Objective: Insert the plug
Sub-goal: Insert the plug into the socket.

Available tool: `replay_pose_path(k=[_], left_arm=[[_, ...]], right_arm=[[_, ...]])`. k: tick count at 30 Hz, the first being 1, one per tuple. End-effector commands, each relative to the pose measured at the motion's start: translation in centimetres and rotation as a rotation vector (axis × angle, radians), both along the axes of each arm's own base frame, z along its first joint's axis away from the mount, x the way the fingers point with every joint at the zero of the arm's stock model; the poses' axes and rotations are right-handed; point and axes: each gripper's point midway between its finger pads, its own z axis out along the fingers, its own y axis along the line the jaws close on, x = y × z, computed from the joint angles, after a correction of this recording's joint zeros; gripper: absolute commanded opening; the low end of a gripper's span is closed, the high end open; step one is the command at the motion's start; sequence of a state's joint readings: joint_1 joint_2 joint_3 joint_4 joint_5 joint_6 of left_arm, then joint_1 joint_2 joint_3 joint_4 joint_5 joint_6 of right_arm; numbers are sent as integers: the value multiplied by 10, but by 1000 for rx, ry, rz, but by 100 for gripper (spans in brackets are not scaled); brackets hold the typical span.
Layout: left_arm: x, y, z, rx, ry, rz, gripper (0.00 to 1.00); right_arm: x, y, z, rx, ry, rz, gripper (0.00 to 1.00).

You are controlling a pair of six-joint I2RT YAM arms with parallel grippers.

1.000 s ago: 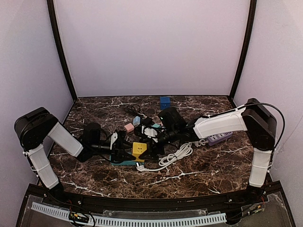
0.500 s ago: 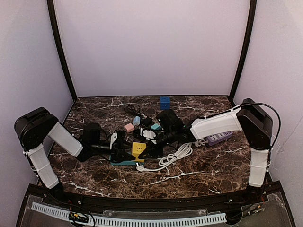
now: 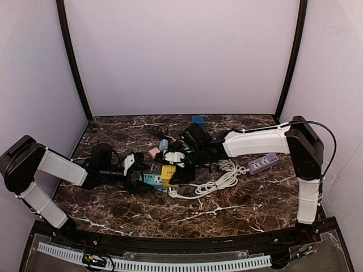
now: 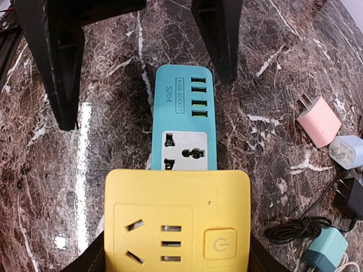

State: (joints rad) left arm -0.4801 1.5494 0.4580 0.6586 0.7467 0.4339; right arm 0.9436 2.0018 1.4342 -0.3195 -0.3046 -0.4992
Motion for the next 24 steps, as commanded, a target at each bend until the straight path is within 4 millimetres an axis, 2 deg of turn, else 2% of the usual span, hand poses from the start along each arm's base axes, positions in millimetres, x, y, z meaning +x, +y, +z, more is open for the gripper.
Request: replay_pose_path(k=[1, 5, 7, 12, 16, 20, 22, 24], left_arm=[[-13, 14, -20, 55, 69, 42, 84], [-15, 18, -20, 46, 29, 53, 84], [-13, 18, -18, 44, 13, 62, 84], [-10, 20, -18, 47, 24, 92, 84], [-12, 21, -18, 41, 34, 96, 82], [-31, 11, -16, 39, -22, -10, 65], [-40, 2, -13, 43, -88, -76, 61], [-45, -7, -12, 50, -143, -125, 59]], right_arm=[[-12, -45, -52, -276, 89, -33, 0], [-14, -46, -66, -309, 147, -41, 0], [-14, -43, -80, -318, 183, -41, 0], [3, -38, -98, -334, 179, -70, 0], [15, -29, -95, -302, 165, -69, 0], [39, -13, -75, -246, 126, -87, 0], [46, -15, -77, -251, 113, -94, 0], [44, -15, -81, -253, 112, -69, 0]])
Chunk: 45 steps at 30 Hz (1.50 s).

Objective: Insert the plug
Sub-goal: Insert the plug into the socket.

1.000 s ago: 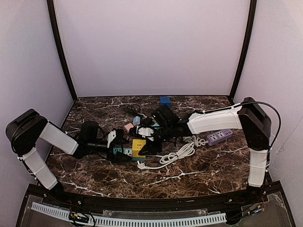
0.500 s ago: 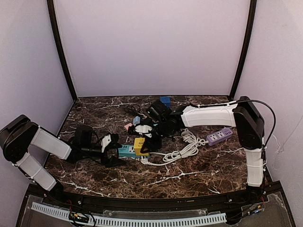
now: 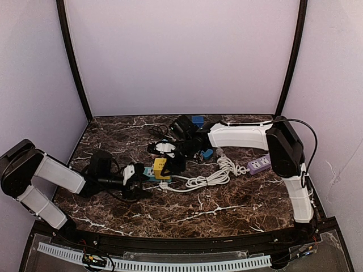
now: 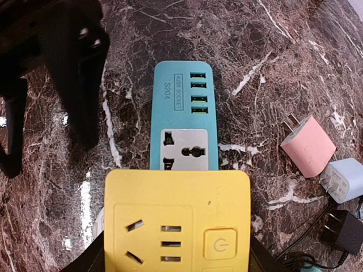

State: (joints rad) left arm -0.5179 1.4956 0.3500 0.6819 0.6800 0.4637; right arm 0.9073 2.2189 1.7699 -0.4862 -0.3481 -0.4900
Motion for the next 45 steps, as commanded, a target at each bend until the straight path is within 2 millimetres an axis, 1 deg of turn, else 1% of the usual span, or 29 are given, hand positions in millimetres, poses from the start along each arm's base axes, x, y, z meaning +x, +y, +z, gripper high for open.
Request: replay_pose_path(k=[1, 2, 3, 4, 6, 7, 9, 10, 11, 12, 13, 14, 16, 19, 22, 24, 25, 26, 27, 29, 35, 37, 38, 39, 40, 41, 43, 44, 45], left_arm=[[-20, -19, 6, 3, -122, -139, 58], [-14, -24, 9, 5, -128, -125, 56], [-10, -26, 5, 6, -77, -95, 55], [0, -28, 6, 15, -59, -51, 52], [10, -29, -3, 34, 30, 28, 48], [11, -29, -10, 43, 77, 51, 48], [13, -31, -18, 64, 102, 84, 48], [15, -34, -18, 64, 98, 90, 48], [15, -36, -22, 74, 101, 100, 49], [19, -40, -18, 64, 84, 104, 49], [19, -43, -21, 69, 85, 107, 49], [23, -46, -18, 62, 77, 107, 49], [23, -50, -22, 70, 91, 101, 49], [21, -50, -33, 93, 102, 87, 48], [14, -52, -42, 113, 101, 56, 45], [4, -53, -45, 123, 105, 17, 41], [-7, -53, -48, 129, 113, -27, 39], [-13, -53, -48, 127, 113, -51, 39], [-25, -53, -50, 133, 124, -92, 38], [-32, -52, -50, 137, 120, -106, 36], [-46, -57, -39, 115, 49, -204, 33], [-51, -59, -30, 88, 11, -245, 36], [-53, -60, -21, 66, -11, -263, 42], [-54, -60, -17, 57, -19, -266, 45], [-54, -61, -6, 38, -34, -266, 50], [-55, -59, -4, 44, -21, -264, 52], [-57, -54, 11, 37, -19, -248, 56], [-59, -48, 7, 57, 15, -230, 58], [-59, -45, 14, 49, 5, -217, 59]], right_arm=[[2, -45, -77, -232, 61, -35, 0], [0, -44, -78, -224, 72, -29, 0], [-2, -43, -77, -216, 81, -27, 0], [-2, -42, -75, -210, 83, -31, 0], [0, -42, -67, -194, 69, -45, 0], [1, -41, -60, -178, 59, -51, 0], [2, -38, -50, -141, 47, -55, 0], [0, -38, -48, -133, 51, -56, 0], [-1, -37, -46, -123, 55, -57, 0], [-2, -37, -46, -116, 57, -57, 0], [-3, -37, -47, -114, 58, -58, 0], [-3, -37, -47, -112, 58, -61, 0], [-2, -36, -48, -111, 58, -63, 0], [-1, -33, -45, -98, 54, -63, 0], [1, -33, -44, -94, 50, -67, 0], [2, -33, -45, -100, 43, -70, 0], [3, -34, -46, -105, 36, -71, 0], [4, -35, -47, -110, 31, -72, 0], [4, -36, -48, -114, 29, -71, 0], [4, -36, -49, -115, 26, -65, 0], [-1, -38, -55, -130, 33, -33, 0], [-2, -42, -64, -160, 42, -28, 0], [-3, -46, -70, -186, 50, -31, 0], [-5, -51, -78, -212, 59, -31, 0], [-8, -56, -85, -238, 71, -26, 0], [-12, -59, -90, -252, 85, -16, 0], [-20, -65, -96, -268, 110, 7, 0], [-23, -67, -98, -281, 115, 14, 0], [-22, -71, -101, -303, 112, 15, 0]])
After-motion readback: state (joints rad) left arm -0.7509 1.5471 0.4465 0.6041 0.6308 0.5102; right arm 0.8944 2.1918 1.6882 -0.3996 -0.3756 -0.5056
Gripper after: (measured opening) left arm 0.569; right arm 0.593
